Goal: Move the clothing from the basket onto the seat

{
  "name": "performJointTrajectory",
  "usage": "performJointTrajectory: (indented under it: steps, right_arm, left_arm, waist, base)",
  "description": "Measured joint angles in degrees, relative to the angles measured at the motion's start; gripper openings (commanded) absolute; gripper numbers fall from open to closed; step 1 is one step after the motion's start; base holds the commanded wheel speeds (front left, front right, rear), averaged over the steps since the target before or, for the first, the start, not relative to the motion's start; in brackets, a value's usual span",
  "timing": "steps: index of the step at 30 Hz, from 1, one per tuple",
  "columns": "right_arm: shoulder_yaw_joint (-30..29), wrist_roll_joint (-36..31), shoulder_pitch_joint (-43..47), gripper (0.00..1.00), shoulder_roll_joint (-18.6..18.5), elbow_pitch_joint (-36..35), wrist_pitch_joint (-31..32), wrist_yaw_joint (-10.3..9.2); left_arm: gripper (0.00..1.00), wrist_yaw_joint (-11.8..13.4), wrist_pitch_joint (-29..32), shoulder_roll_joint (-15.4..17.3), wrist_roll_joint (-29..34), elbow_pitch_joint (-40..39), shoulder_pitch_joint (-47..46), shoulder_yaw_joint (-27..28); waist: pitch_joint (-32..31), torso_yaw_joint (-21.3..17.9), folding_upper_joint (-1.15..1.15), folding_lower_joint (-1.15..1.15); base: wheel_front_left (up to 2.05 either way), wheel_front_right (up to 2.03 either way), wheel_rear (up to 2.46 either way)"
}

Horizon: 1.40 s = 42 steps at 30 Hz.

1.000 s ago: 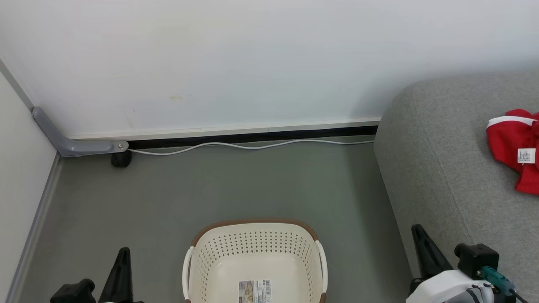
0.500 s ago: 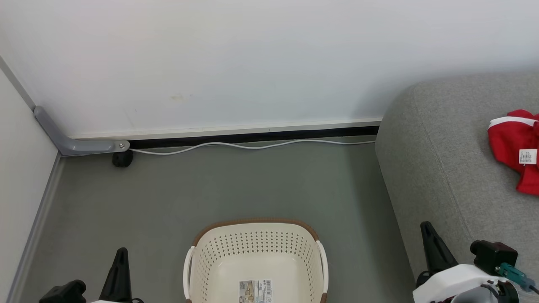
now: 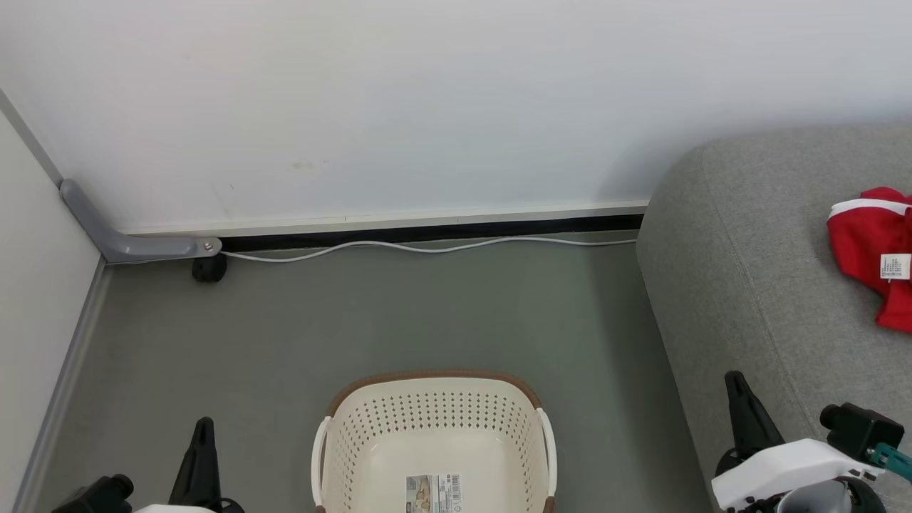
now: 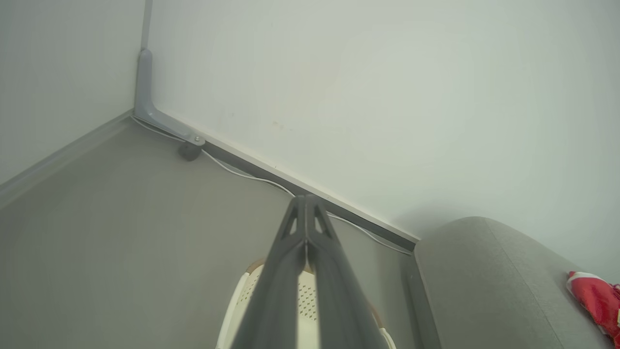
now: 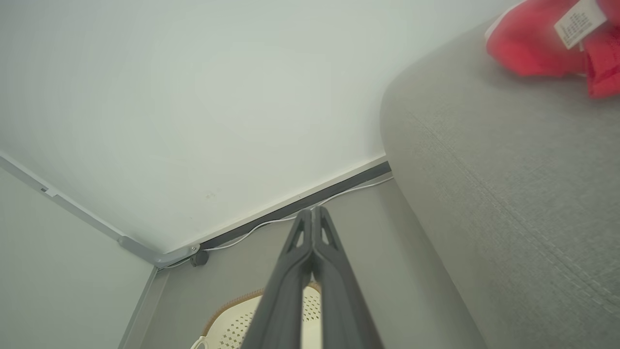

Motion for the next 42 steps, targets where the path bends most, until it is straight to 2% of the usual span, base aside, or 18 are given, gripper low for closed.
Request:
performJointTrajectory:
  steps: [42]
  right_arm:
    - [-4.9,25.7,0.0,0.0,0.4,-3.2,6.5,-0.07]
  left_arm:
    - [0.0,0.0,6.7,0.3,-25.8,-1.3,-2.4,-0.7]
  waist:
    - [-0.2,0.6,0.0,0.0]
  base:
    - [0.0,0.0,0.0]
